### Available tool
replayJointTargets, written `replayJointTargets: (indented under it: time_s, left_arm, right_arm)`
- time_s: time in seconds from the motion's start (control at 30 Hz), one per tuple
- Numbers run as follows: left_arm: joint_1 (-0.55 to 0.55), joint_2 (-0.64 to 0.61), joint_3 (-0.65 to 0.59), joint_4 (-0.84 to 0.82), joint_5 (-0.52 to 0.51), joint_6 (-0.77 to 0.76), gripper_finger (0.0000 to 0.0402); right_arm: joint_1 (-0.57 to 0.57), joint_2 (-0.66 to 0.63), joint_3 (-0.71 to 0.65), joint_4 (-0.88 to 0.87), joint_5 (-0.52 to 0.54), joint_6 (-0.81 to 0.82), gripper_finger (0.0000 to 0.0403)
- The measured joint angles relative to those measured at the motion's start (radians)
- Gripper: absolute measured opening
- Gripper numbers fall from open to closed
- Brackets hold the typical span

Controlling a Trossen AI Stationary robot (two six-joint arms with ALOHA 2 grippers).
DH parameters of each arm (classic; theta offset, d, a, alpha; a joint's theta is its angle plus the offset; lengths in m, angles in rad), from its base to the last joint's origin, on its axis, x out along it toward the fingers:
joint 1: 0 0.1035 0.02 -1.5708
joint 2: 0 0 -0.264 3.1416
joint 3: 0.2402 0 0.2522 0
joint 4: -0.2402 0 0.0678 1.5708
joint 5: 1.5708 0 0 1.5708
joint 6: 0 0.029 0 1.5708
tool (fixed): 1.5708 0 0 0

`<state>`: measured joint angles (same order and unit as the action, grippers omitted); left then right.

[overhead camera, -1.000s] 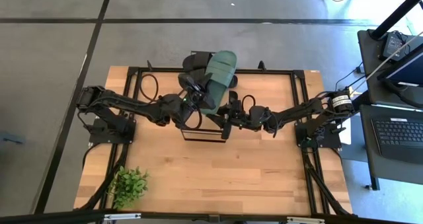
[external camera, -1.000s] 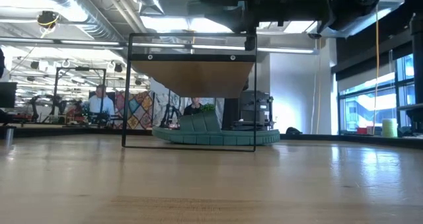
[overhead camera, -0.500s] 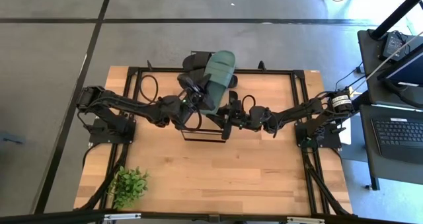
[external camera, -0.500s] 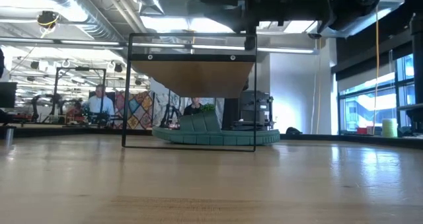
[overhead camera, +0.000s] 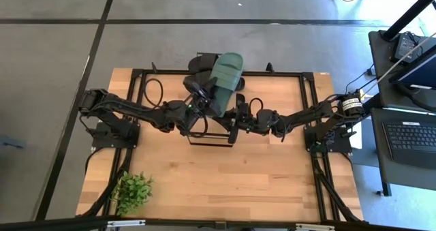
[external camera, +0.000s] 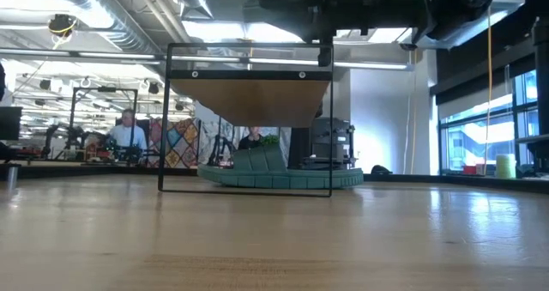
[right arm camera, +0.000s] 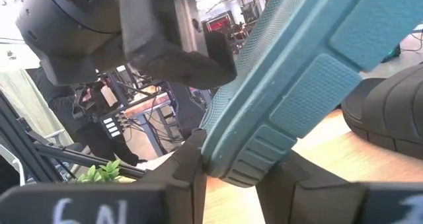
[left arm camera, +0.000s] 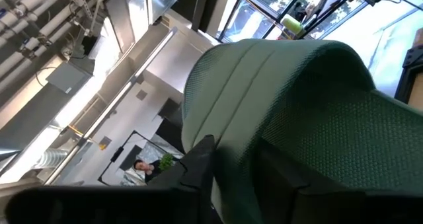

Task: Pick and place slides into the shelf
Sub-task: Put the green slipper under the shelf

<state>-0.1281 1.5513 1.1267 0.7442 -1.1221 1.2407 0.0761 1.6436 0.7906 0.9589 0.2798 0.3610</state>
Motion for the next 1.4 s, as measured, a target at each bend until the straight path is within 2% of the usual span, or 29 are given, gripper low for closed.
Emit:
replayJointTargets:
  time_s: [0.23, 0.37, 0.47, 0.87, 0.97, 1.17, 1.3, 1.4]
  left_arm:
    - [0.000, 0.000, 0.000, -0.004, -0.012, 0.000, 0.0178]
    - [-0.011, 0.000, 0.000, -0.005, -0.090, 0.002, 0.0213]
    - [-0.036, 0.000, 0.000, -0.005, -0.158, 0.002, 0.0219]
    - [-0.196, -0.027, -0.002, -0.019, -0.207, 0.037, 0.0217]
    - [-0.213, -0.037, -0.004, -0.030, -0.253, 0.026, 0.0217]
    - [-0.226, -0.106, -0.048, -0.137, -0.295, -0.086, 0.0217]
    - [-0.226, -0.215, -0.129, -0.255, -0.241, -0.264, 0.0217]
    - [-0.220, -0.325, -0.197, -0.412, -0.144, -0.470, 0.0217]
  right_arm:
    - [0.000, 0.000, 0.000, 0.002, 0.000, 0.000, 0.0098]
    - [0.000, 0.000, 0.000, 0.003, -0.002, -0.001, 0.0097]
    - [0.000, 0.000, 0.000, 0.011, -0.004, -0.001, 0.0095]
    - [-0.002, -0.026, 0.000, -0.003, -0.004, 0.024, 0.0095]
    - [-0.002, -0.093, 0.000, -0.100, -0.004, 0.027, 0.0095]
    - [-0.002, -0.292, 0.000, -0.482, -0.004, 0.059, 0.0096]
    - [-0.002, -0.436, 0.000, -0.728, -0.005, 0.102, 0.0096]
    - [-0.002, -0.541, 0.000, -0.892, -0.005, 0.143, 0.0096]
